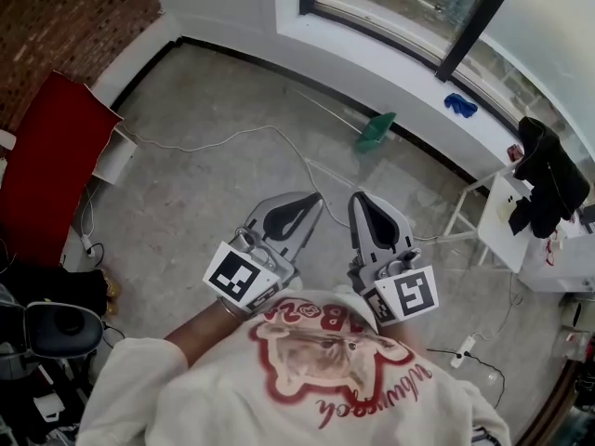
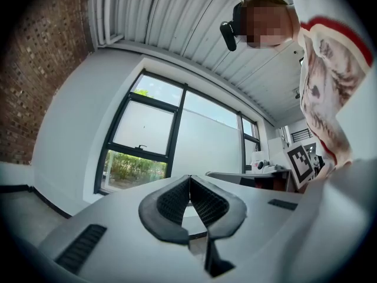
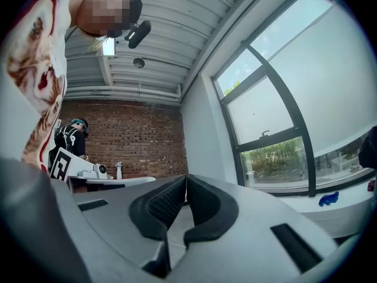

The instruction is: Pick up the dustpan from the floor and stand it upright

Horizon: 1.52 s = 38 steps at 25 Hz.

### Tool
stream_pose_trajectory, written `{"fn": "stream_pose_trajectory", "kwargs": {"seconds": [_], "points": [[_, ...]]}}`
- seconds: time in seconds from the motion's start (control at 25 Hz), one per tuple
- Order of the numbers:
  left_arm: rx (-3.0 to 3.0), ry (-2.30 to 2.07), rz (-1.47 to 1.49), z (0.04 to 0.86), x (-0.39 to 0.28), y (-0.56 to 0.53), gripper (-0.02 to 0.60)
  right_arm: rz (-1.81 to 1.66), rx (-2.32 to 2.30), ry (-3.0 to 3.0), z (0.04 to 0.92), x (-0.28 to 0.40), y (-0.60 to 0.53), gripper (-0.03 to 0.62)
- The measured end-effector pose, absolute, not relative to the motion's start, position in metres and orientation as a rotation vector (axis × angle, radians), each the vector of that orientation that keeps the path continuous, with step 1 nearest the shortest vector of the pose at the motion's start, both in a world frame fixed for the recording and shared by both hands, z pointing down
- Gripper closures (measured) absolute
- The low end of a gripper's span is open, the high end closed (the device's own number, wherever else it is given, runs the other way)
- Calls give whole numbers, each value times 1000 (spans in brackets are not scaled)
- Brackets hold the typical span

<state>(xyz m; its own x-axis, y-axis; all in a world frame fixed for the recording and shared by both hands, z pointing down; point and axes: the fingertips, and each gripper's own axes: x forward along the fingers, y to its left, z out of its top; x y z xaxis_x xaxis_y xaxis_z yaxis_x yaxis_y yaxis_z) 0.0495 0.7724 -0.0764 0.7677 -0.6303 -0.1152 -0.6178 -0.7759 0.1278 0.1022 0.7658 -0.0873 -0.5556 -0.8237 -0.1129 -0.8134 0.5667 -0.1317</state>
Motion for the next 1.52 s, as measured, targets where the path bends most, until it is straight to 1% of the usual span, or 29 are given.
{"fn": "stream_pose_trajectory", "kwargs": {"seconds": [0.16, 0.32, 0.72, 0.92, 1.2, 1.36, 1.52], "points": [[2875, -1002, -229, -71, 33, 765, 560, -135, -1406, 2623, -76, 86, 762, 569], [2854, -1026, -219, -65, 22, 753, 561, -160, -1403, 2629, -72, 84, 751, 569], [2845, -1108, -211, -53, 5, 665, 560, -161, -1338, 2660, -55, 72, 654, 569], [2793, -1163, -201, -35, 1, 575, 560, -202, -1305, 2687, -39, 70, 567, 569], [2744, -1182, -166, -28, 10, 399, 560, -303, -1238, 2738, -21, 74, 377, 569], [2743, -1218, -179, -44, 13, 303, 560, -262, -1220, 2768, -37, 74, 281, 569], [2745, -1277, -179, -51, 11, 236, 561, -207, -1224, 2797, -44, 80, 216, 569]]}}
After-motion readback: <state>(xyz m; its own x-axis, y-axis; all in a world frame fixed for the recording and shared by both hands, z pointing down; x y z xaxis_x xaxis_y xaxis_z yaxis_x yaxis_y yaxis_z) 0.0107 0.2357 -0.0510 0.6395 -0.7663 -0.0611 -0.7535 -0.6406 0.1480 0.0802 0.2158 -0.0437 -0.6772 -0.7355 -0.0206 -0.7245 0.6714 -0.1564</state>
